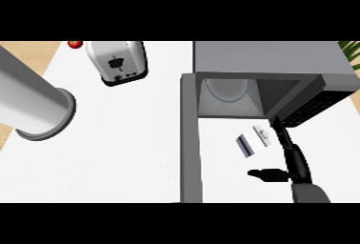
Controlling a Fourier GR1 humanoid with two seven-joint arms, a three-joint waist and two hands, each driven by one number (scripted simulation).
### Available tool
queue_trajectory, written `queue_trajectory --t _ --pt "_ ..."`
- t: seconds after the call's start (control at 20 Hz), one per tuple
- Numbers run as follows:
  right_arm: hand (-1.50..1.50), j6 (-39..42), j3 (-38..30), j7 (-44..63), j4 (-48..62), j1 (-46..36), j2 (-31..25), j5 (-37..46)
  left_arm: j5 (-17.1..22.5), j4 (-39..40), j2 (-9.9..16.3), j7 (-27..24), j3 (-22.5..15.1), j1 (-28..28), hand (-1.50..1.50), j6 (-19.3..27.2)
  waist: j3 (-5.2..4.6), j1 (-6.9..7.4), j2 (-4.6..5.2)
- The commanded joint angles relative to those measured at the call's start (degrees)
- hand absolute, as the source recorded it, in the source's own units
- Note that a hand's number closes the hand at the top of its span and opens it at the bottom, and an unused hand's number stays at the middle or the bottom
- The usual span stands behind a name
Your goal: Pick up the milk, place it into the microwave and close the microwave
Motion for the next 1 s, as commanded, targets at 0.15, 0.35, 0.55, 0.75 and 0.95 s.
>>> queue_trajectory --t 0.15,0.35,0.55,0.75,0.95 --pt "-1.5 0.68 -3.12 -10.83 18.69 -7.59 -1.54 0.0 4.32 -3.54 -0.09 2.43 2.07 1.79 -1.5 -1.18 0.06 0.2 0.14" --pt "-1.5 -0.19 -4.53 -12.57 23.99 -11.86 -0.68 -0.36 3.12 -4.46 -2.26 2.91 0.39 1.51 -1.5 -1.07 0.12 0.63 0.32" --pt "-1.5 2.87 -5.09 -15.24 27.17 -12.94 -1.13 -0.58 3.11 -2.32 -0.98 2.34 0.74 -0.25 -1.5 -2.02 0.21 1.23 0.65" --pt "1.5 8.72 -6.45 -14.88 28.51 -14.08 -3.09 -2.1 5.08 -0.88 -1.71 2.2 1.72 1.93 -1.5 -4.51 0.2 1.49 0.57" --pt "1.5 5.15 -4.0 -16.74 28.87 -14.99 -0.12 0.72 8.42 -0.67 1.96 3.9 2.69 0.3 -1.5 -2.09 0.22 1.42 0.69"
